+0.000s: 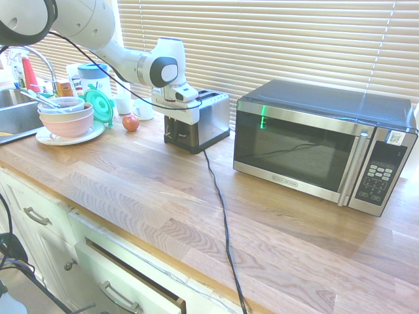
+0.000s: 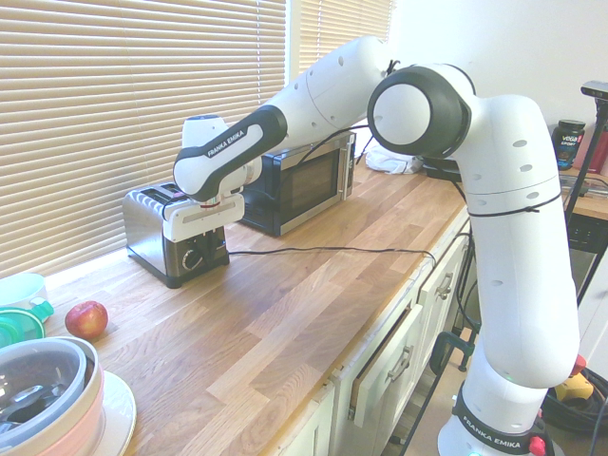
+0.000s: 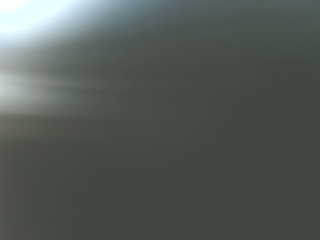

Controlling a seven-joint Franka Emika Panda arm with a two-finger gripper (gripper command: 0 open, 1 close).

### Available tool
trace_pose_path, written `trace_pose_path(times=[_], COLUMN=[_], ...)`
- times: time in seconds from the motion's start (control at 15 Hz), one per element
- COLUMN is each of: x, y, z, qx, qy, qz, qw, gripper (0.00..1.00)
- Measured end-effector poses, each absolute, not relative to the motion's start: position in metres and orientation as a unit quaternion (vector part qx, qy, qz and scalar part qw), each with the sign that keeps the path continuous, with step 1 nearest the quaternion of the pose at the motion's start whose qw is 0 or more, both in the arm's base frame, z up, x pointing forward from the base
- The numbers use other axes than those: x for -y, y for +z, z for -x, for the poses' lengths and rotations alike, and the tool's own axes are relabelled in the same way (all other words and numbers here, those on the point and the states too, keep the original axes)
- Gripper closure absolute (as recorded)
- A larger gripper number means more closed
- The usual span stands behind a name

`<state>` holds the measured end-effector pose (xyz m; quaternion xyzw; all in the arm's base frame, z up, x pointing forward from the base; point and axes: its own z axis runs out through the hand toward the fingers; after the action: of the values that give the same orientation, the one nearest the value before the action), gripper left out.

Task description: Press the toaster

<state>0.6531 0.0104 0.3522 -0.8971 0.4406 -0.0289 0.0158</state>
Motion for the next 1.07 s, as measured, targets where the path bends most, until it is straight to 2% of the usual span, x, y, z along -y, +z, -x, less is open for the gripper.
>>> trace_pose_path(times=[0.73, 0.8, 1.07], x=[-0.0104, -0.0104, -0.0104], y=[0.3522, 0.3522, 0.3522], z=[-0.6531, -0.6531, -0.6531], qx=[-0.441, -0.441, -0.441], qy=[-0.029, -0.029, -0.029], qz=[0.897, 0.897, 0.897], qw=[0.016, 0.016, 0.016], gripper=[1.00, 0.00, 0.00])
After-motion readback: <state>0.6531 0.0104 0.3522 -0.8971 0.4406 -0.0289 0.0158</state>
